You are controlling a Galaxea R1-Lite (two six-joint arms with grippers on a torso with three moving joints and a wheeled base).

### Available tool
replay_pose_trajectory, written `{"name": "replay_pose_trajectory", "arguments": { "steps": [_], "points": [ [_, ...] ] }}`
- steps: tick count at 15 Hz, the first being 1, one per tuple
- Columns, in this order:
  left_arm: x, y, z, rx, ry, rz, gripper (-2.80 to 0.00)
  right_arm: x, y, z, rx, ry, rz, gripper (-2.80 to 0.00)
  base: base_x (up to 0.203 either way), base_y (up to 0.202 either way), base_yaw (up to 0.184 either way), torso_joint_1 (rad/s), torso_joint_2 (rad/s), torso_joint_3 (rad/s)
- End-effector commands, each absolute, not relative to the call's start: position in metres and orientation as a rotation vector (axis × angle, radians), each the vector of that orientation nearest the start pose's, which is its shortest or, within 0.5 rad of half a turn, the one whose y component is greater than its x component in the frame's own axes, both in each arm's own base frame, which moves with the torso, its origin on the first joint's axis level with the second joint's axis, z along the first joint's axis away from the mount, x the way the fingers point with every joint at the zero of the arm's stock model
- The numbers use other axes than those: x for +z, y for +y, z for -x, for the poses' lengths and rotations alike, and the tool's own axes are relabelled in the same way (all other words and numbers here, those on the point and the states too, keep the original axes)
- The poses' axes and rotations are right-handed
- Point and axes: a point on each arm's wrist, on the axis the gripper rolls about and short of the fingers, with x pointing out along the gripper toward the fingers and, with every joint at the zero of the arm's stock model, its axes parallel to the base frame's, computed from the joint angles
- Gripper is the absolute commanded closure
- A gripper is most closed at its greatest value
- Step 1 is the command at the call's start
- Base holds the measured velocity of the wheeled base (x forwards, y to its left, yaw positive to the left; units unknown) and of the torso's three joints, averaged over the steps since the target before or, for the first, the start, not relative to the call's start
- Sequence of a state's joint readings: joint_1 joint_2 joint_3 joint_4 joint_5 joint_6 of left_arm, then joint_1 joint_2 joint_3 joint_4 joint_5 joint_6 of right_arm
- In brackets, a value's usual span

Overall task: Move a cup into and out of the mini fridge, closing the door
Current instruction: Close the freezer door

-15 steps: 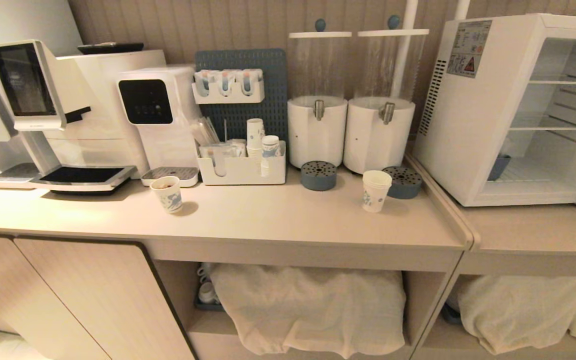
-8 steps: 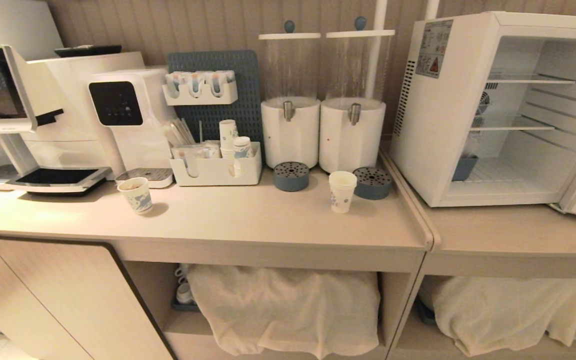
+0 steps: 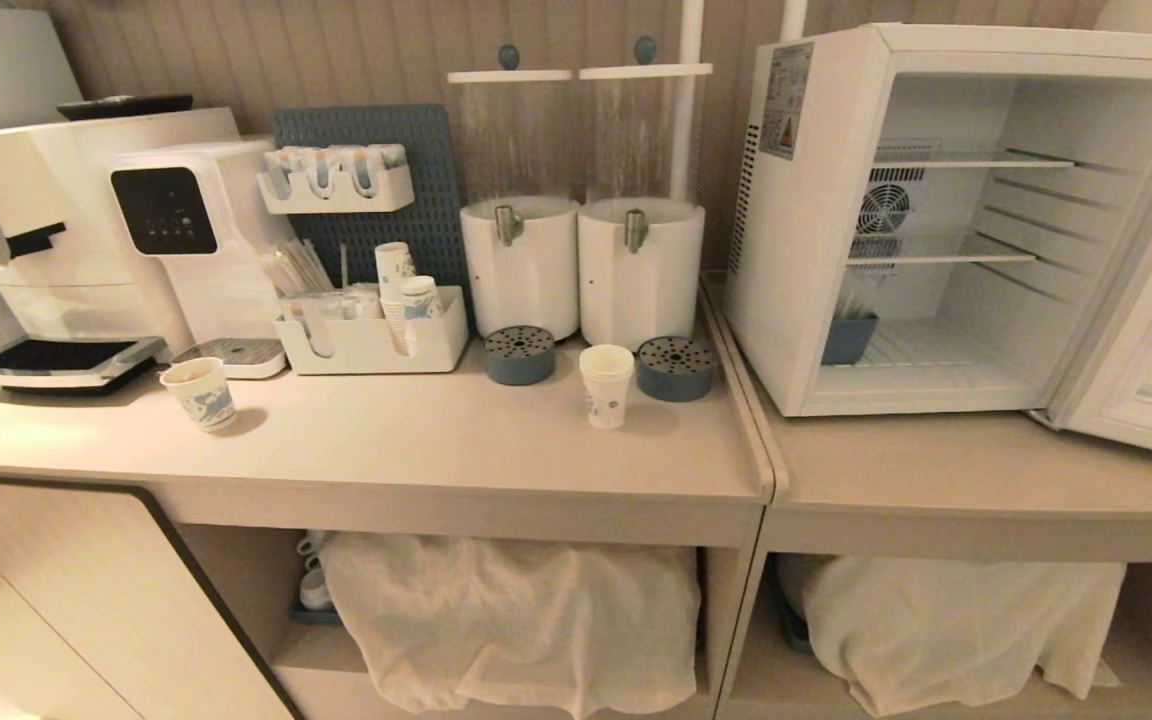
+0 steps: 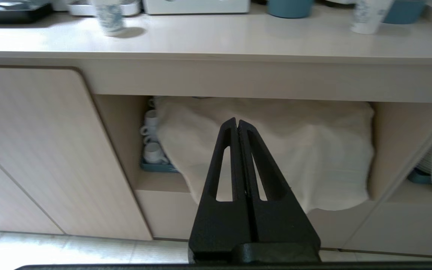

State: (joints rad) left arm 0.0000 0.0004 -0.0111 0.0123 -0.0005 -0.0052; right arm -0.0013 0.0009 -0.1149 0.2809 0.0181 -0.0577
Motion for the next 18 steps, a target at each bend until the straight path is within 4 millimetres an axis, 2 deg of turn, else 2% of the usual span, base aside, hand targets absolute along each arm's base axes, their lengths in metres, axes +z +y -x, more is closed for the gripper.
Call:
{"name": "replay_pose_trajectory", "arguments": {
  "steps": [1, 18],
  "points": [
    [0.0772, 0.0, 0.0237, 0.0, 0.0, 0.006, 0.0, 0.0781, 0.0004, 0.034, 0.023, 0.166, 0.057, 0.0, 0.0, -0.199, 0.003, 0.003, 0.01, 0.006],
    [0.0773, 0.0, 0.0237, 0.0, -0.002, 0.006, 0.0, 0.078, 0.0005, 0.0341, 0.022, 0.167, 0.055, 0.0, 0.0, -0.192, 0.0, 0.003, 0.0, 0.002]
  ]
}}
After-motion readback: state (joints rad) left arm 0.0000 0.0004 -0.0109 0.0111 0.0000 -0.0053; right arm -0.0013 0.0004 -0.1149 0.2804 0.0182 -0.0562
